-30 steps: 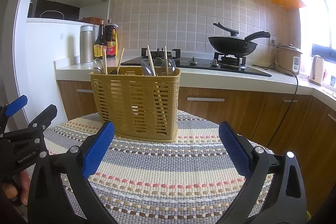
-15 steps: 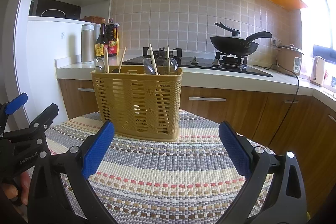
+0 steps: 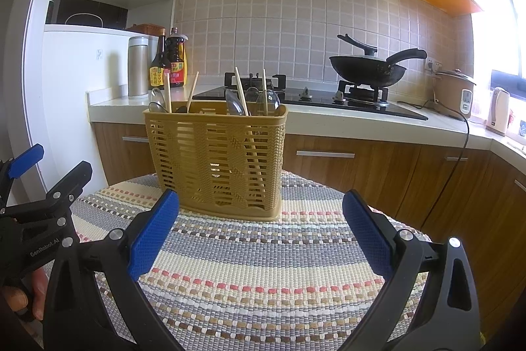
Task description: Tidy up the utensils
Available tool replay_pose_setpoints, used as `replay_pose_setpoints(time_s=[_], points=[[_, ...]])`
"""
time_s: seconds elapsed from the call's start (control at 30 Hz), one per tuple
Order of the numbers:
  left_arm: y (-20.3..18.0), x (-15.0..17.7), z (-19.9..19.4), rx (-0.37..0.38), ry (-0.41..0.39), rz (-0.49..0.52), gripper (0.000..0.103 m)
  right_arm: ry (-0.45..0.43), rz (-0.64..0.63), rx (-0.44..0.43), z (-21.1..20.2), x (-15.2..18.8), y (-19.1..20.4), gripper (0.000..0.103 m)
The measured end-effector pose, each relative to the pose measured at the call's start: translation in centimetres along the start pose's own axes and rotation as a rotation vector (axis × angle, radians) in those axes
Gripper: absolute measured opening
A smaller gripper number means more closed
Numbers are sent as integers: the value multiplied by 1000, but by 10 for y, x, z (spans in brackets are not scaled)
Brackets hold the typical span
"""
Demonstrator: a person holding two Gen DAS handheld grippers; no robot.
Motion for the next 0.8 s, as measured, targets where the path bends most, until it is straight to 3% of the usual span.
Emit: replay_pose_setpoints(time_s=[0.8], points=[[0, 0, 0, -1, 4, -1, 96, 12, -3, -19, 1, 1, -2, 95]])
Point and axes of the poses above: each gripper's, at about its wrist camera, not at the fingertips, and z roughly the way its jaws point, y to its left, x to its underside, the point moved 5 cm from there along z, roughly the way its jaws point, and after that the axes turned 2 degrees about x, right-handed, at the moved point
